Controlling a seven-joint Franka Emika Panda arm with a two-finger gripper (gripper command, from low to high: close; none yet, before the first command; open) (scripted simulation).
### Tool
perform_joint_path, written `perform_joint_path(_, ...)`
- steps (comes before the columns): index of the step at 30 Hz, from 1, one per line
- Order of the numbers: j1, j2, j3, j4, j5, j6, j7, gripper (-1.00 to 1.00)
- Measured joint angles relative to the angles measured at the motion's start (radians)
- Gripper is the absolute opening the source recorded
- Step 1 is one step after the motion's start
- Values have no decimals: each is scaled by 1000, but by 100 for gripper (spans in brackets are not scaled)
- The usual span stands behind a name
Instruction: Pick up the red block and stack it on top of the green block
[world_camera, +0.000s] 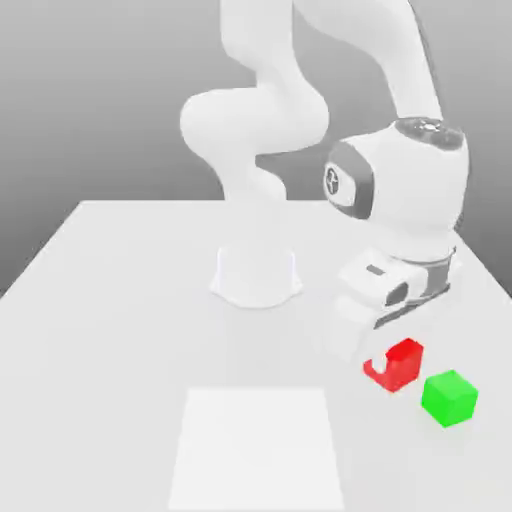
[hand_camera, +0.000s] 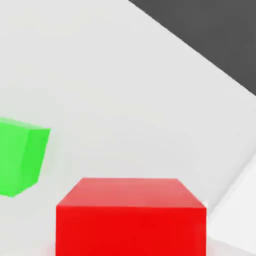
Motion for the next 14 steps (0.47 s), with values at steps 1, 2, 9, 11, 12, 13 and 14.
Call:
perform_joint_path(1,9,-1,20,8,1,-9,-9,-100)
perform_joint_path(2,16,-1,41,17,1,-19,-18,-100)
perform_joint_path(9,62,110,85,55,-76,50,4,-100)
perform_joint_path(11,82,179,52,59,-131,112,43,100)
perform_joint_path(12,82,179,52,59,-131,112,43,100)
perform_joint_path(13,82,179,52,59,-131,112,43,100)
perform_joint_path(14,82,179,52,59,-131,112,43,100)
